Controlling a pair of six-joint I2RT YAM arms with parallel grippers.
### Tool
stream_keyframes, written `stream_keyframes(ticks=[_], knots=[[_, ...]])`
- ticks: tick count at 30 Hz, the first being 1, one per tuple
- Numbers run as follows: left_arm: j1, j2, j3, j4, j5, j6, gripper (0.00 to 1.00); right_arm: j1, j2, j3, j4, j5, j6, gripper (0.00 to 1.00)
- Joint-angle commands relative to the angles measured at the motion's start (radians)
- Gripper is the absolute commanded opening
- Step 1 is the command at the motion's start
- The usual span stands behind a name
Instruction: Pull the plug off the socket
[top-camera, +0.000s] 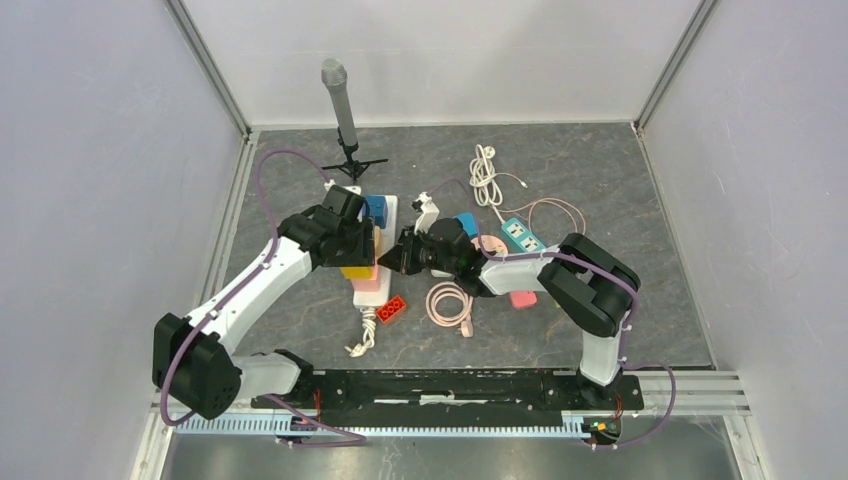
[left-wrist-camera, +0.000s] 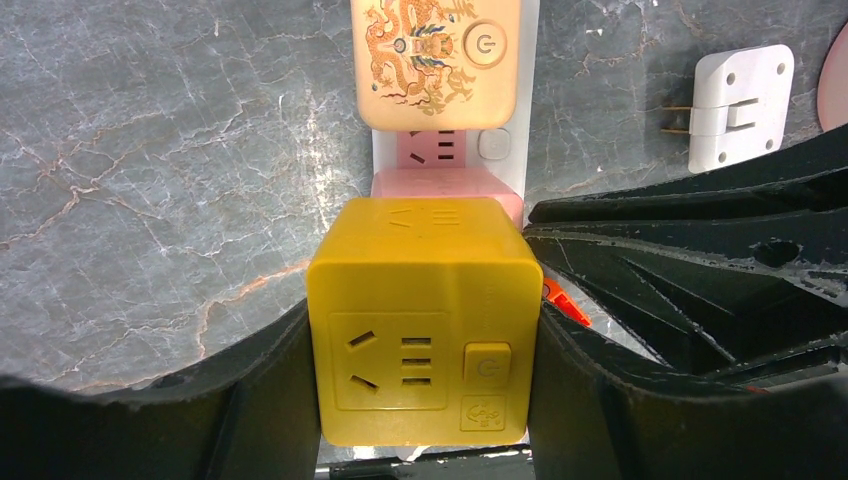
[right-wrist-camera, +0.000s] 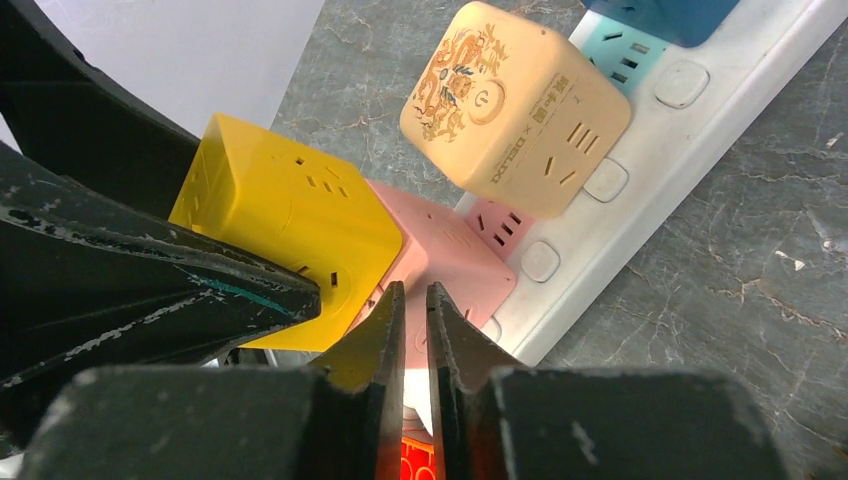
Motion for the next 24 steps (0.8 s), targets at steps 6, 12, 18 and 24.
stream_keyframes(ticks=[6, 12, 18, 24], knots=[[-0.005, -0.021, 0.091, 0.2, 0.043, -0.033, 0.3, 0.013, 0.073, -0.012, -0.183, -0.018, -0.028, 0.16], [-0.005, -0.024, 0.106, 0.2, 0.107, -0.068, 0.3, 0.026, 0.076, -0.028, -0.201, 0.047, -0.036, 0.14], [-0.004, -0.008, 0.136, 0.163, 0.076, -0.07, 0.3, 0.041, 0.077, -0.025, -0.231, 0.109, -0.07, 0.13], [-0.004, 0.0, 0.163, 0.122, 0.075, -0.07, 0.29, 0.069, 0.052, -0.02, -0.246, 0.204, -0.123, 0.12]])
